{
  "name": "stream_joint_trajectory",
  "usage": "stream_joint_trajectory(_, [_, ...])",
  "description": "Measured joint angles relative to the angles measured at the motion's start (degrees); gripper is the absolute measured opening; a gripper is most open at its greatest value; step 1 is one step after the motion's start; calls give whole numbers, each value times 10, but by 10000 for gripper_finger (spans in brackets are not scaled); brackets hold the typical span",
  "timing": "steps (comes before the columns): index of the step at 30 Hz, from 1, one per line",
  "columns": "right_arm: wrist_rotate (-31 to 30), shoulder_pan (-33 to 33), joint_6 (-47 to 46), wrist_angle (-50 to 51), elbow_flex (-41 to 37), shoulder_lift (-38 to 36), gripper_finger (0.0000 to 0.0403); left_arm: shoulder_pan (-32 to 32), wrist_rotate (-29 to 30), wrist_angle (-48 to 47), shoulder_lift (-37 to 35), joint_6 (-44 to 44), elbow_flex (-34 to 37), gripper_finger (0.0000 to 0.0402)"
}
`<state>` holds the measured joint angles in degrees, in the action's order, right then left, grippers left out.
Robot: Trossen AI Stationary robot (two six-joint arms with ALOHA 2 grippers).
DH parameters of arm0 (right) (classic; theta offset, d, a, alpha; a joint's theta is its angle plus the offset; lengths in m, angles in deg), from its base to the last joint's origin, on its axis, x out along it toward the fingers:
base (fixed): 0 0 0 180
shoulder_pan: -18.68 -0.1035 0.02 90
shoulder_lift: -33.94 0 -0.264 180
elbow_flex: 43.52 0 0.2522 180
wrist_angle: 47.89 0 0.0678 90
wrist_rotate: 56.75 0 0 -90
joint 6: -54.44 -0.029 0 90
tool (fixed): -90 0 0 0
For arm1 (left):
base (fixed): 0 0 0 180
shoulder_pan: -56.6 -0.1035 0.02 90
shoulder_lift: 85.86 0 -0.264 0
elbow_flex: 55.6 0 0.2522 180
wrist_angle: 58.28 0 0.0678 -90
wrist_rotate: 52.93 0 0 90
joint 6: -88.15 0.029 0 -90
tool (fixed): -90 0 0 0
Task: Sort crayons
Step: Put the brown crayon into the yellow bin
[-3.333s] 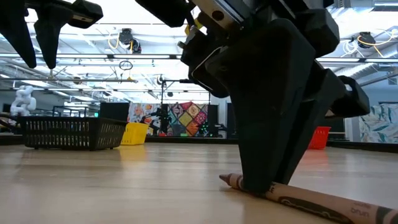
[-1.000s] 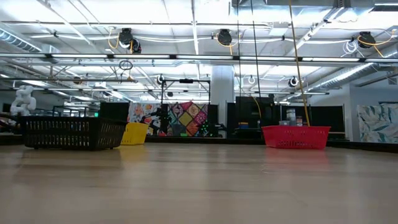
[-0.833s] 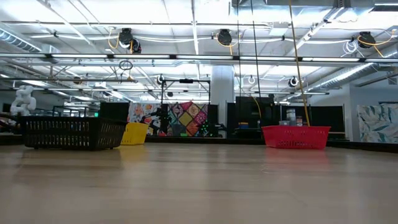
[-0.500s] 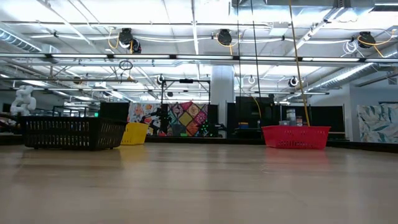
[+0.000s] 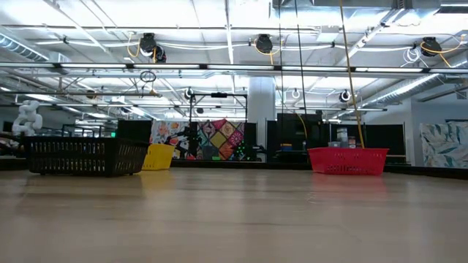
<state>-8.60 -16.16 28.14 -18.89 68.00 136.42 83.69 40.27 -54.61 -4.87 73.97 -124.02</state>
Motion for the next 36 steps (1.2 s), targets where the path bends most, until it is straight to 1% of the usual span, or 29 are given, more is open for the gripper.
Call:
stream_joint_trajectory(11, [0, 6, 0, -2, 0, 5, 0, 0, -2, 15, 0, 1, 0, 77])
stream_joint_trajectory(24, [1, 15, 0, -5, 0, 10, 1, -6, -8, 30, 0, 30, 0, 75])
stream_joint_trajectory(26, [1, 15, 0, -5, 0, 10, 1, -9, -6, 31, 0, 30, 0, 64])
stream_joint_trajectory(31, [-1, 15, 0, -3, 0, 10, 1, -19, -6, 31, 0, 44, 0, 13])
stream_joint_trajectory(36, [-1, 15, 0, -3, 0, 10, 1, -23, -15, 34, 0, 45, 0, 12])
